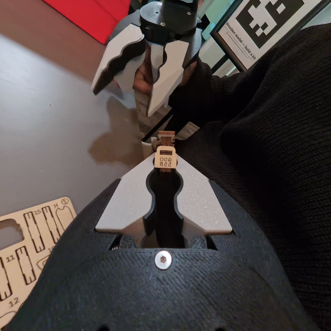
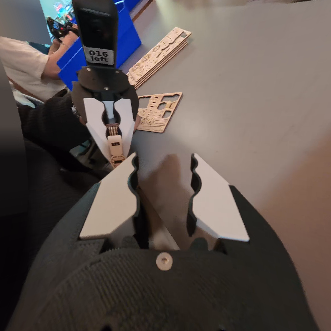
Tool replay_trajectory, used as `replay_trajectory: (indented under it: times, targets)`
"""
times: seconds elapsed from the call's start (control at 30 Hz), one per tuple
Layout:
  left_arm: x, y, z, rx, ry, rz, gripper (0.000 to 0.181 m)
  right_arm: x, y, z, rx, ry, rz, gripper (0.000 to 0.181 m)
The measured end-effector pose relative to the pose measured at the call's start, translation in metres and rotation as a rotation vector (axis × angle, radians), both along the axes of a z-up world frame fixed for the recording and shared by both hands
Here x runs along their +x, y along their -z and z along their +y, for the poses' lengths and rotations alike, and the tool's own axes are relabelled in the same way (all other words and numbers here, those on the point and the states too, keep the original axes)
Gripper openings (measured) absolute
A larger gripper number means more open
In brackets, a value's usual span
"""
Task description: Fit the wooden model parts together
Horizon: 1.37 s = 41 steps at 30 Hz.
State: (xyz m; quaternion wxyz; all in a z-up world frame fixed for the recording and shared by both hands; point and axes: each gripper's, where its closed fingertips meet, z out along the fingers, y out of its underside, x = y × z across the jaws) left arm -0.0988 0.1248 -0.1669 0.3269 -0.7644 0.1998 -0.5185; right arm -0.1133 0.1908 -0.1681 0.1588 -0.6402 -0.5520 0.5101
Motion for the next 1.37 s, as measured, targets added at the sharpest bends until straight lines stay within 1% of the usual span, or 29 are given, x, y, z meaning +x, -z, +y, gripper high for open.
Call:
replay_trajectory:
  times: [0.03,0.1,0.2,0.3,0.37,0.53,0.6,0.73,0.97,1.07,1.17,1.27,1.37]
  targets:
    - [-0.001,0.001,0.001,-0.004,-0.003,0.001,0.006,0.0,0.001,0.003,0.011,0.012,0.0,0.058]
    - [-0.002,0.002,0.002,-0.007,-0.009,0.011,0.006,0.0,0.001,-0.001,0.005,-0.012,0.006,0.052]
    - [-0.003,0.007,0.001,-0.015,-0.004,0.04,0.006,0.0,-0.002,-0.01,0.014,-0.061,0.03,0.036]
    - [-0.004,0.009,0.001,-0.023,-0.002,0.046,0.005,0.001,-0.01,-0.02,0.005,-0.104,0.075,0.028]
    - [-0.005,0.01,0.0,-0.024,0.001,0.06,0.006,0.004,-0.013,-0.032,-0.017,-0.16,0.091,0.026]
    - [-0.006,0.012,-0.003,-0.019,0.018,0.082,0.006,0.01,-0.004,-0.052,0.034,-0.267,0.064,0.015]
    - [-0.004,0.013,-0.005,-0.019,0.033,0.087,0.006,0.011,-0.001,-0.058,0.055,-0.288,0.06,0.015]
    - [0.002,0.009,-0.009,-0.018,0.056,0.074,0.006,0.012,-0.002,-0.068,0.04,-0.319,0.058,0.014]
    - [0.004,0.007,-0.012,-0.009,0.074,0.068,0.006,0.016,-0.005,-0.072,-0.019,-0.334,0.05,0.014]
    - [0.005,0.005,-0.016,-0.014,0.05,0.074,0.006,0.015,-0.006,-0.075,-0.07,-0.327,0.053,0.014]
    - [0.005,0.001,-0.029,-0.006,0.032,0.063,0.006,0.019,-0.012,-0.085,-0.146,-0.33,0.073,0.009]
    - [0.005,0.002,-0.04,-0.019,0.002,0.04,0.006,0.021,-0.016,-0.095,-0.196,-0.353,0.081,0.013]
    - [0.005,0.001,-0.043,-0.013,0.011,0.042,0.006,0.02,-0.017,-0.102,-0.21,-0.377,0.076,0.015]
